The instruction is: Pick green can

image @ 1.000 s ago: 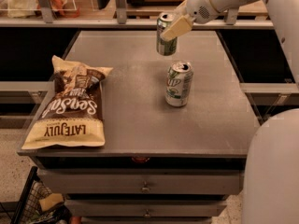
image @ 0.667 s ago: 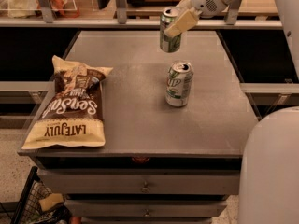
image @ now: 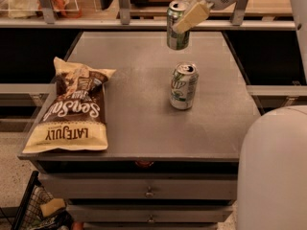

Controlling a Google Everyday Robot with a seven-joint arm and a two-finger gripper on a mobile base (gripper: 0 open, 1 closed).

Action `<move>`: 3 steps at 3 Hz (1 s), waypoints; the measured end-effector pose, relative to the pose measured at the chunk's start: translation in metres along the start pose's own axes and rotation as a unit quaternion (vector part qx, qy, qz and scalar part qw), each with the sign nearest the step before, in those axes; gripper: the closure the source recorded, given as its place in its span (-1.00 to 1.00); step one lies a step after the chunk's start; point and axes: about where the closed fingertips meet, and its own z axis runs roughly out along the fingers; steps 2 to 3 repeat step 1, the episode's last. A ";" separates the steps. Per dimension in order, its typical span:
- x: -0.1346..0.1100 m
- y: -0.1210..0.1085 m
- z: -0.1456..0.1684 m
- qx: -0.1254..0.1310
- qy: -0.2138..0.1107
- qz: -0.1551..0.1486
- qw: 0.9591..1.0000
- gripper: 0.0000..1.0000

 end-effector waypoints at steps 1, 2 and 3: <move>-0.002 0.000 -0.004 -0.005 0.000 -0.007 1.000 1.00; -0.002 0.000 -0.004 -0.005 0.000 -0.007 1.000 1.00; -0.002 0.000 -0.004 -0.005 0.000 -0.007 1.000 1.00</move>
Offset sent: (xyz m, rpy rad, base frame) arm 0.0000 0.0000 0.0000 0.0000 0.0000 0.0000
